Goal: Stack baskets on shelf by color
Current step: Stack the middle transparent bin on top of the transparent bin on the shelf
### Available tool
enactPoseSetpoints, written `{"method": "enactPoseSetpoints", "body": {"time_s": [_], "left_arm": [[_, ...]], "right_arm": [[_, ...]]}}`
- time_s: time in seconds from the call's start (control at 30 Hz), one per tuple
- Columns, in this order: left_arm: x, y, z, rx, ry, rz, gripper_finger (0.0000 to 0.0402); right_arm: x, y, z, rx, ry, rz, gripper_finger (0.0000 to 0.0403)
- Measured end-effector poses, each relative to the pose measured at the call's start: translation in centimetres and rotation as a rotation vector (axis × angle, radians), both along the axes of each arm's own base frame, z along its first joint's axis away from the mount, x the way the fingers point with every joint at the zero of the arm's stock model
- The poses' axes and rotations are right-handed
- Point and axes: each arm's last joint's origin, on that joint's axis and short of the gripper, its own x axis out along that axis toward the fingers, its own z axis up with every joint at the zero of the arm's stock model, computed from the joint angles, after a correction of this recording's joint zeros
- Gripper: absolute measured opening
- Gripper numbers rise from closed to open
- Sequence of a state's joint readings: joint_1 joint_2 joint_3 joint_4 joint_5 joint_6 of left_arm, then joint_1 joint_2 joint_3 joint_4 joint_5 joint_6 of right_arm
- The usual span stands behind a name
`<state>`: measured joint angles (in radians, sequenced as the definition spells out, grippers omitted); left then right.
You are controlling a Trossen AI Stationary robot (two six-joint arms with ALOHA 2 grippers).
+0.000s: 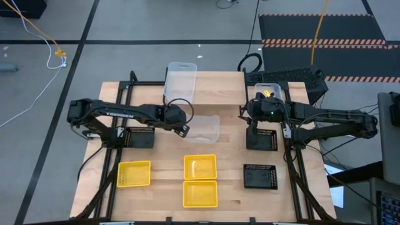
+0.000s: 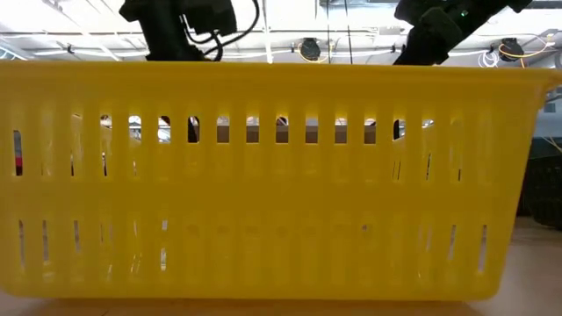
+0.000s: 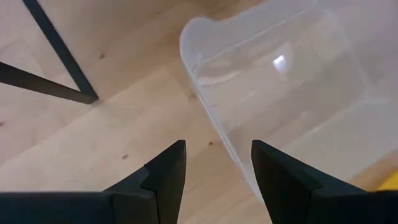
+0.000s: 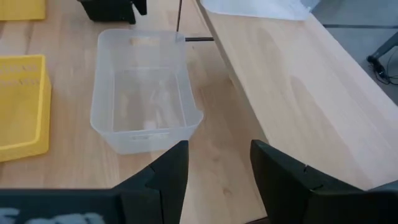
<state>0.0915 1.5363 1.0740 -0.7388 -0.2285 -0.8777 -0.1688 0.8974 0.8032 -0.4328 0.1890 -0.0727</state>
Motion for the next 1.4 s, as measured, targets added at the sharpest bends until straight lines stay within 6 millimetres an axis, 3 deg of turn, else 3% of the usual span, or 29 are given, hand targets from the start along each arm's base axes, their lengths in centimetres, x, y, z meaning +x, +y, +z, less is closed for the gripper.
{"method": "enactPoseSetpoints", "body": {"time_s": [0.33, 0.43, 0.67, 0.9, 1.13, 1.4], "left_arm": [[1.0, -0.1, -1.9, -0.052, 0.041, -0.027, 0.0176], [1.0, -0.2, -1.8, -0.059, 0.036, -0.032, 0.0140], [0.8, -0.3, -1.9, -0.090, 0.065, -0.063, 0.0014], [0.3, -0.4, -1.4, -0.094, 0.072, -0.092, 0.0014], [-0.6, -0.3, 1.0, -0.040, -0.005, -0.154, 0.0012], [-2.1, -0.5, 4.3, 0.149, -0.070, -0.486, 0.0008]], "right_arm": [[-0.1, 0.0, -1.1, -0.014, 0.040, 0.008, 0.0169], [-0.2, -0.1, -1.1, -0.036, 0.045, -0.023, 0.0169], [-0.2, -0.2, -1.1, -0.054, 0.050, -0.049, 0.0169], [-0.2, -0.2, -1.1, -0.054, 0.051, -0.049, 0.0169], [-0.2, -0.2, -1.1, -0.060, 0.050, -0.045, 0.0169], [-0.1, -0.2, -1.0, -0.074, 0.042, -0.036, 0.0169]]}}
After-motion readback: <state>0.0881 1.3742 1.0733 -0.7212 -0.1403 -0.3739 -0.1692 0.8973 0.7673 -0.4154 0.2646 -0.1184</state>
